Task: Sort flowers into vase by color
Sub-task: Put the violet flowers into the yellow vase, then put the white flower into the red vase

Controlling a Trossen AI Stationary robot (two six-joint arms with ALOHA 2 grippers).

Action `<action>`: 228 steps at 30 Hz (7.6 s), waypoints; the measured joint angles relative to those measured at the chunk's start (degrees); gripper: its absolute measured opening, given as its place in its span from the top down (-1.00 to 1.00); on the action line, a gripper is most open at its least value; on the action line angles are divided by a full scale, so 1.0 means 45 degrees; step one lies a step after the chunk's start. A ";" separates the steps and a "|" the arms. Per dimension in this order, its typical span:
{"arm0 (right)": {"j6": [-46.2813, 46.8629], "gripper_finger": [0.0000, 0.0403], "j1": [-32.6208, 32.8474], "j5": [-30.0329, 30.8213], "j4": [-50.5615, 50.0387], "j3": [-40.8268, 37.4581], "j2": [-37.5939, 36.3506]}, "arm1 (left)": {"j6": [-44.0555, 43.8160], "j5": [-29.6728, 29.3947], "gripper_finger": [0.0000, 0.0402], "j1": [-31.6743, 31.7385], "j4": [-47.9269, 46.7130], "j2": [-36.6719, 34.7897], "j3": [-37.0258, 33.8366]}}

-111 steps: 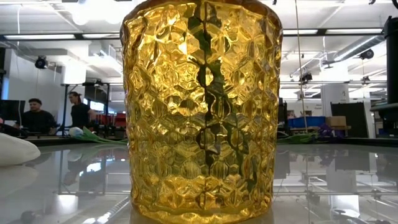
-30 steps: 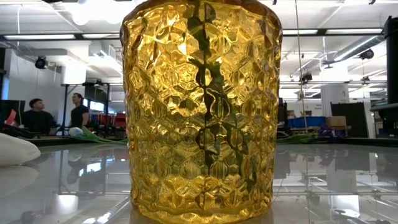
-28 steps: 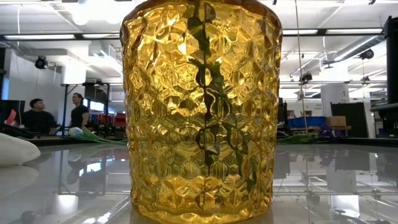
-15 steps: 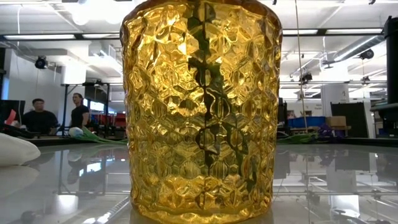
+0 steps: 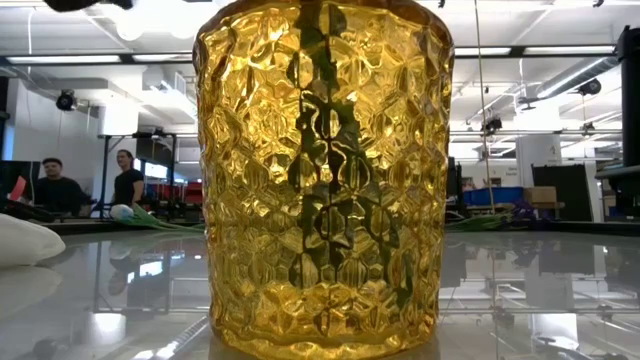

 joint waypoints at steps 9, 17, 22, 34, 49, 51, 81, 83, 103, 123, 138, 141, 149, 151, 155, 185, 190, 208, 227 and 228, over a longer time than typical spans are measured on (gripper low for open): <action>0.2393 -0.39 0.0123 -0.2086 -0.7576 0.3044 -0.0193 | -0.0047 0.0092 0.80 0.0000 -0.0092 -0.0288 -0.0466; 0.3298 -0.43 0.0238 -0.0255 -1.0295 0.5788 -0.0875 | 0.0081 0.0009 0.80 0.0000 -0.0783 -0.0901 -0.0738; 0.3937 -0.39 -0.0011 0.3525 -1.0820 0.6345 -0.1537 | 0.0479 -0.0603 0.80 0.0000 -0.0856 -0.1430 -0.0924; 0.8092 -0.15 -0.6390 0.2371 -1.3319 0.4985 -0.2692 | 0.1528 -0.3097 0.80 0.0015 -0.0753 -0.2400 -0.0924; 0.8488 -0.17 -1.3812 0.0731 -1.0417 -0.2487 -0.2473 | -0.1549 -0.3577 0.80 0.0024 -0.2106 -0.1653 -0.1589; 0.9335 -0.25 -1.4151 0.0865 -0.9625 -0.3271 -0.2449 | -0.2080 -0.3565 0.80 0.0024 -0.1750 -0.1685 -0.1986; 1.0938 0.03 -1.9132 -0.1108 -0.3194 -0.5989 0.1049 | 0.1984 0.2432 0.80 0.7300 0.7986 -0.1833 -0.5304; 1.0842 0.12 -1.9127 -0.1092 -0.3234 -0.5853 0.1175 | 0.1981 0.2466 0.80 0.7320 0.7996 -0.1777 -0.5279; 0.4500 0.92 -1.6744 0.2243 -0.2771 -0.5872 -0.3606 | 0.8727 0.2448 0.80 0.5110 1.0482 -0.2107 -0.1955; -0.0566 0.93 -0.0597 0.9785 0.2508 -0.6215 -0.8090 | 0.9141 0.4792 0.80 0.4097 1.0763 -0.1708 -0.1813; -0.8573 0.93 0.1836 0.3845 1.5211 -0.7372 -0.4925 | 0.6993 0.4366 0.80 0.3179 1.3411 -0.0319 -0.1822; -0.9843 0.94 0.1906 0.2374 1.8883 -0.8228 -0.3971 | 0.6951 0.4347 0.80 0.3112 1.3991 0.0222 -0.1776; -1.2647 0.94 0.1799 0.0318 2.0789 -0.8387 -0.1414 | 0.4815 0.4328 0.80 0.3133 1.1062 0.0625 -0.1179; -1.2845 0.94 0.1580 -0.0136 2.1098 -0.8195 -0.0887 | 0.4380 0.4332 0.80 0.3133 1.0691 0.0714 -0.1098; -1.3716 0.94 0.1303 -0.0246 2.3107 -0.7911 0.0216 | 0.3908 0.4323 0.80 0.3133 1.0170 0.0838 -0.0903; -1.2704 0.94 0.0296 0.0192 2.3708 -0.7959 0.1665 | 0.3638 0.4308 0.80 0.3129 0.9715 0.1137 -0.0895; -1.2519 0.94 0.0301 0.0679 2.3280 -0.7963 0.1663 | 0.3638 0.4314 0.80 0.3131 0.9715 0.1133 -0.0895; -0.9479 0.57 0.0282 0.2298 2.0614 -0.7915 0.1633 | 0.3934 0.4337 0.80 0.3143 0.8865 0.0438 -0.0895; -0.4442 -0.18 0.0449 0.1042 0.9668 -0.7901 -0.3027 | 0.3923 0.4341 0.80 0.3143 0.7187 0.0453 -0.0895; -0.4347 -0.20 0.0459 0.1029 0.9233 -0.7901 -0.3350 | 0.3829 0.4380 0.80 0.3143 0.7016 0.0453 -0.0895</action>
